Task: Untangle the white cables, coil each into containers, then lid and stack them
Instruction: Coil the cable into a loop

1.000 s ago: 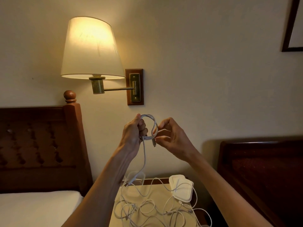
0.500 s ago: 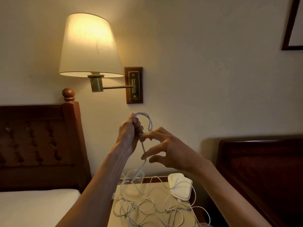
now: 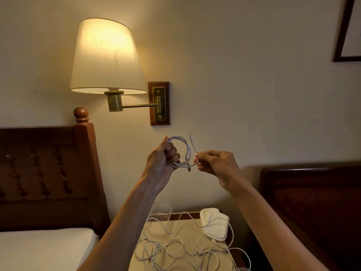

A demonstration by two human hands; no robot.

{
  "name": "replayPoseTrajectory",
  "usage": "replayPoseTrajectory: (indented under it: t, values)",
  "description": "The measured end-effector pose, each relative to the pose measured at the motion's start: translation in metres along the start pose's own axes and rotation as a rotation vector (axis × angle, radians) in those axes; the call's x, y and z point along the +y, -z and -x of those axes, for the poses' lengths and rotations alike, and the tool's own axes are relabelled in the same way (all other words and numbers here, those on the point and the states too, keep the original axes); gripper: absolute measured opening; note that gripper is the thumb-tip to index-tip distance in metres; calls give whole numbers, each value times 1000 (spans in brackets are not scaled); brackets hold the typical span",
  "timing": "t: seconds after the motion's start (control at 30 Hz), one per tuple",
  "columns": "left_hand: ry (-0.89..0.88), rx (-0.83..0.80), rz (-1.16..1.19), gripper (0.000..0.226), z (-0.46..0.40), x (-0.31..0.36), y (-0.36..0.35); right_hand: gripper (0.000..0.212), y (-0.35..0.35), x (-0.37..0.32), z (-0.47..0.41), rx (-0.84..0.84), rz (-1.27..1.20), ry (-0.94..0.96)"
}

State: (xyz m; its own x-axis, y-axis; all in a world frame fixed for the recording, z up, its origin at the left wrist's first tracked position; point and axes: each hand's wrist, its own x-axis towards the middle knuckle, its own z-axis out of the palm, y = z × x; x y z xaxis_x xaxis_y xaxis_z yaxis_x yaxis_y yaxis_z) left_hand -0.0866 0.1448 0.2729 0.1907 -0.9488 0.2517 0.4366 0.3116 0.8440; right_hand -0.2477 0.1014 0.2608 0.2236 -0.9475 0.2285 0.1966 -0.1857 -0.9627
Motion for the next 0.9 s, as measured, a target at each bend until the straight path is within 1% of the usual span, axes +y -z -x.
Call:
replayPoseTrajectory:
  t: [0.1,0.2,0.3,0.47,0.57,0.67,0.73,0.77,0.83,0.9]
  values:
    - [-23,-12,-20,38,0,-1,-2,11,3,-5,-2,-99,248,22]
    - [-30,10,-32,38,0,-3,2,13,5,-14,-2,-169,408,70]
    - [-13,38,-1,39,-1,-6,7,13,3,-20,-2,-196,457,110]
    - [22,44,52,40,1,-9,8,12,5,-20,-3,-239,469,83]
    - [28,48,30,40,1,-13,8,12,1,-21,-4,-216,431,104]
    - [14,47,-48,39,3,-20,2,12,-6,-18,-9,-114,346,141]
    - [26,71,-63,39,4,-25,-1,16,-12,-14,-10,-85,258,117]
    - [31,83,-70,38,4,-27,0,19,-13,-12,-10,-113,181,76]
    - [30,98,-77,37,1,-28,2,25,-12,-9,-7,-236,26,-23]
    - [20,102,-78,36,-1,-28,6,24,-8,-7,-5,-339,-62,-80]
